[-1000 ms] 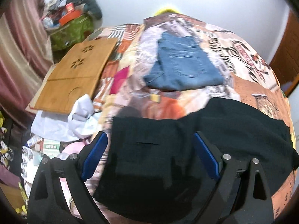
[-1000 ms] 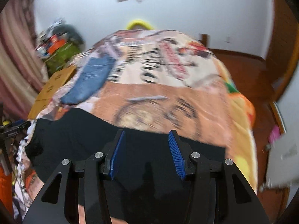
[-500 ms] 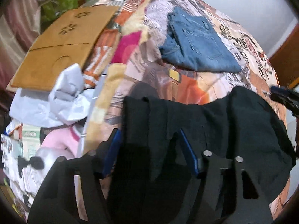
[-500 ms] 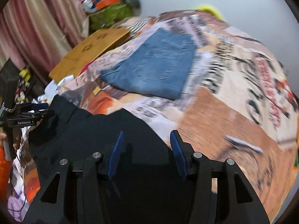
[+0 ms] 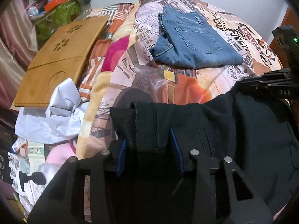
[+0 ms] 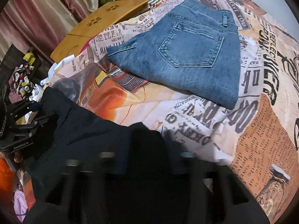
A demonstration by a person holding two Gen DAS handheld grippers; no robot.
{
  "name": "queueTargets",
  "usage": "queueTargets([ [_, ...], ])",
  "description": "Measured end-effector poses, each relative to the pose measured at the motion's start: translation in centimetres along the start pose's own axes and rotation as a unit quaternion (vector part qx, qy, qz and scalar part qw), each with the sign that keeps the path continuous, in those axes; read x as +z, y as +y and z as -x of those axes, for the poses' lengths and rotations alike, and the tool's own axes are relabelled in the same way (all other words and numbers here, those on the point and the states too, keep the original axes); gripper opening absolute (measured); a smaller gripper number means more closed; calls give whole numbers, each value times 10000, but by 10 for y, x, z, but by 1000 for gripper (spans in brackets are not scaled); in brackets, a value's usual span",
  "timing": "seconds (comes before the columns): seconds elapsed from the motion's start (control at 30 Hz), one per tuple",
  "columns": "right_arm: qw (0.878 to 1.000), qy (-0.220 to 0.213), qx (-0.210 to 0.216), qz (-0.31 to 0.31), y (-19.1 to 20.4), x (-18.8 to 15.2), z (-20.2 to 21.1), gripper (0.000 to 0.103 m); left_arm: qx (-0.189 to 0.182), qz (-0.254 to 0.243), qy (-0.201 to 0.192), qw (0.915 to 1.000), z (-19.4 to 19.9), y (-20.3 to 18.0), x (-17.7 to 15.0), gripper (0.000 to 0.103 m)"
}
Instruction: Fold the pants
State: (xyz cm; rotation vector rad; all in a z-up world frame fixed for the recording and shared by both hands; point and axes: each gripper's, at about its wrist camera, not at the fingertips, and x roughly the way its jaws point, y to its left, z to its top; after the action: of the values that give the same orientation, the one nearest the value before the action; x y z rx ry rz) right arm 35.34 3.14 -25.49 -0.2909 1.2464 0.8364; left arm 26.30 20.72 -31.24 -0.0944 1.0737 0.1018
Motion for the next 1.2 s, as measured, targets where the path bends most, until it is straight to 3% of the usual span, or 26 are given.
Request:
queueTargets([
  [0.13, 9989, -217, -294, 301, 10, -4, 4, 8, 137, -42, -64, 9999, 2, -2, 0, 38],
  [0.33, 9885, -1090, -872, 586, 25, 2, 32, 6, 698, -103, -299, 9971, 4, -2, 6, 38],
  [0.63, 9863, -1127, -1151, 357, 7, 12, 33, 7, 973, -175, -254, 9948, -14, -2, 13, 40],
  [0.73, 9696, -1368, -2002, 325, -1, 8, 48, 6, 927, -156, -184, 9954, -15, 0, 14, 40],
  [0.77, 9673, -1399, -2105, 208, -9, 9, 56, 6, 900, -158, -162, 9957, -15, 0, 15, 40],
  [0.87, 9723, -1540, -1700, -443, -34, 2, 92, 6, 804, -147, -66, 9966, -5, 0, 18, 40],
  [0.93, 9717, -1676, -1571, -549, -38, -10, 120, 7, 782, -113, -168, 9967, 14, 1, 18, 40],
  [1.0, 9721, -1705, -1532, -509, -34, -24, 137, 16, 617, 2, -399, 9973, 40, 7, 17, 40],
  [1.07, 9717, -1786, -1472, -482, -28, -42, 154, 38, 472, 116, -510, 9975, 60, 12, 14, 41],
  [1.2, 9720, -1838, -1426, -324, -14, -76, 174, 40, 453, 239, -537, 9972, 90, 23, -2, 49],
])
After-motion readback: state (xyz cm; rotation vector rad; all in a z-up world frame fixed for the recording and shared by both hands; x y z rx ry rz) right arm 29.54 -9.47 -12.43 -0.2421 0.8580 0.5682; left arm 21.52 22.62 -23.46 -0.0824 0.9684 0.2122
